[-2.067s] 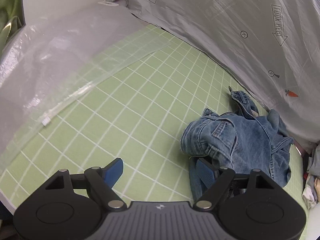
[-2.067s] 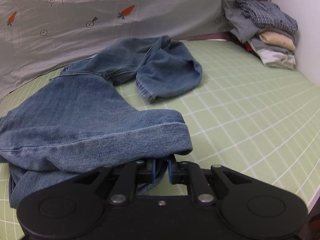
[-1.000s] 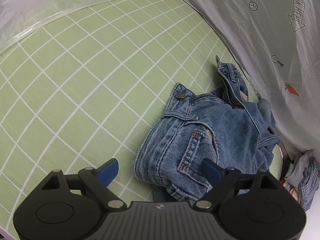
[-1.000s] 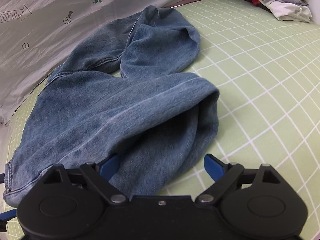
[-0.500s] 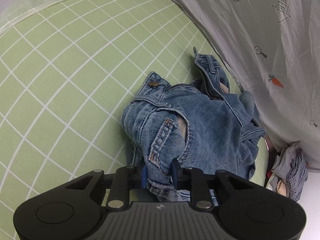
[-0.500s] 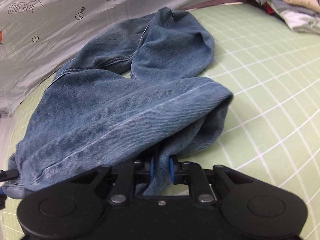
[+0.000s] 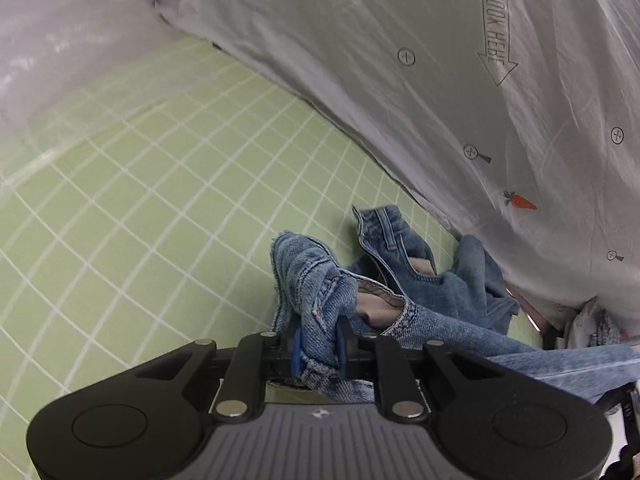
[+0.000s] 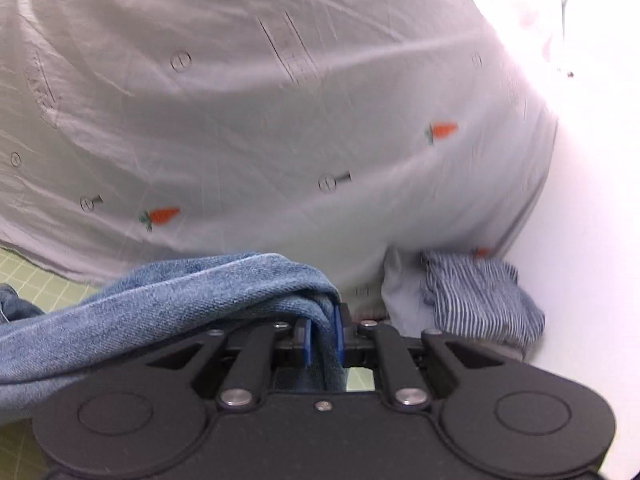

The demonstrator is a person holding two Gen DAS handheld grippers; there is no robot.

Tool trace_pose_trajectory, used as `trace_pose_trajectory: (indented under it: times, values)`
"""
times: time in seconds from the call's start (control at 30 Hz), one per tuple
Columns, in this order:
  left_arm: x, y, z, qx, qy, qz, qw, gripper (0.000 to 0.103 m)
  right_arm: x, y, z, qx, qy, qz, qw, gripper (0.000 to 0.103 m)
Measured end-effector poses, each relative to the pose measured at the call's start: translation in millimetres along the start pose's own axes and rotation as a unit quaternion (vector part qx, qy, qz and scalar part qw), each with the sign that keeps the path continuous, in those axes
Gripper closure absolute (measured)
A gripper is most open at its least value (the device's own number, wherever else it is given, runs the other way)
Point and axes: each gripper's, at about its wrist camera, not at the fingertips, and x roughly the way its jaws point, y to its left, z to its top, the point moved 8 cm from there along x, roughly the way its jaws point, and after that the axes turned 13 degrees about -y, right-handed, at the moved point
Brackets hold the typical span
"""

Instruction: Fold clothes

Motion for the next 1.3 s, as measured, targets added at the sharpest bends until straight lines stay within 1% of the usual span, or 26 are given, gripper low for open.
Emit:
trace_pose_trajectory:
  times: [0.03,0.07,0.13,0.2,0.23,0.27,0.37,0.43,0.47,0.53,0.57,0.6,0.63,0.67,0.7,0.73,0.77,0.83,0.93,1.03,1.1,1.13,1.2,1.23,1.27,1.3]
  values:
    - [-4,11,6,0.003,-0.012,0.016,0.9998,0.085,-3,8,5,-0.001,-0.006,0.007,1.000,0.089]
    - [-9,24,12,0.005,-0.021,0.034,0.9992,0.085,-4,17,2,0.003,0.001,0.021,1.000,0.087]
    - [-19,57,22,0.016,-0.035,0.079,0.9962,0.085,-6,41,-27,0.034,0.069,0.083,0.994,0.083]
    - [-31,91,30,0.023,-0.045,0.124,0.9910,0.086,-18,61,-65,0.085,0.150,0.137,0.975,0.074]
    - [-38,108,31,0.016,-0.044,0.144,0.9885,0.086,-29,69,-82,0.110,0.182,0.154,0.965,0.067]
    - [-45,124,31,0.004,-0.041,0.160,0.9863,0.086,-40,71,-93,0.129,0.202,0.155,0.958,0.059]
    - [-60,160,26,-0.036,-0.030,0.199,0.9789,0.085,-64,65,-119,0.181,0.243,0.136,0.943,0.047]
    - [-63,169,20,-0.055,-0.019,0.215,0.9748,0.079,-80,61,-136,0.216,0.270,0.122,0.930,0.041]
    - [-64,173,17,-0.064,-0.014,0.223,0.9727,0.078,-83,58,-141,0.230,0.279,0.112,0.926,0.039]
    - [-67,170,17,-0.058,-0.016,0.232,0.9709,0.074,-77,47,-148,0.253,0.289,0.086,0.919,0.038]
    - [-68,166,19,-0.049,-0.021,0.233,0.9710,0.070,-75,42,-150,0.259,0.290,0.075,0.918,0.037]
    - [-69,160,22,-0.040,-0.029,0.231,0.9717,0.056,-72,38,-151,0.262,0.289,0.065,0.918,0.036]
    - [-70,153,25,-0.034,-0.040,0.224,0.9732,0.039,-69,35,-153,0.263,0.288,0.056,0.919,0.030]
    - [-71,145,29,-0.029,-0.053,0.215,0.9748,0.030,-66,32,-155,0.262,0.287,0.049,0.920,0.027]
    - [-71,137,32,-0.024,-0.063,0.209,0.9757,0.019,-61,30,-158,0.264,0.289,0.045,0.919,0.026]
    - [-71,130,34,-0.020,-0.070,0.204,0.9763,0.017,-54,27,-161,0.268,0.291,0.042,0.917,0.026]
    - [-70,123,35,-0.013,-0.073,0.202,0.9765,0.016,-48,23,-164,0.285,0.295,0.038,0.911,0.026]
    - [-65,111,32,0.001,-0.069,0.201,0.9771,0.013,-38,15,-168,0.341,0.301,0.029,0.890,0.026]
    - [-51,95,12,0.009,-0.043,0.190,0.9807,0.013,-18,12,-171,0.432,0.304,0.025,0.849,0.026]
    - [-36,91,-14,-0.009,-0.003,0.188,0.9821,0.013,4,17,-179,0.479,0.314,0.014,0.820,0.026]
    - [-26,92,-30,-0.025,0.023,0.191,0.9810,0.013,18,19,-187,0.497,0.322,0.001,0.806,0.026]
    - [-21,93,-38,-0.033,0.037,0.192,0.9800,0.013,24,19,-190,0.502,0.326,-0.007,0.801,0.026]
    - [-13,95,-51,-0.045,0.057,0.198,0.9776,0.013,36,17,-193,0.505,0.328,-0.017,0.798,0.035]
    - [-12,97,-54,-0.046,0.061,0.203,0.9763,0.013,42,14,-192,0.504,0.327,-0.019,0.799,0.055]
    - [-10,99,-55,-0.048,0.063,0.206,0.9754,0.013,46,11,-190,0.502,0.325,-0.017,0.801,0.084]
    - [-9,102,-56,-0.051,0.066,0.208,0.9746,0.013,51,7,-188,0.500,0.323,-0.015,0.803,0.094]
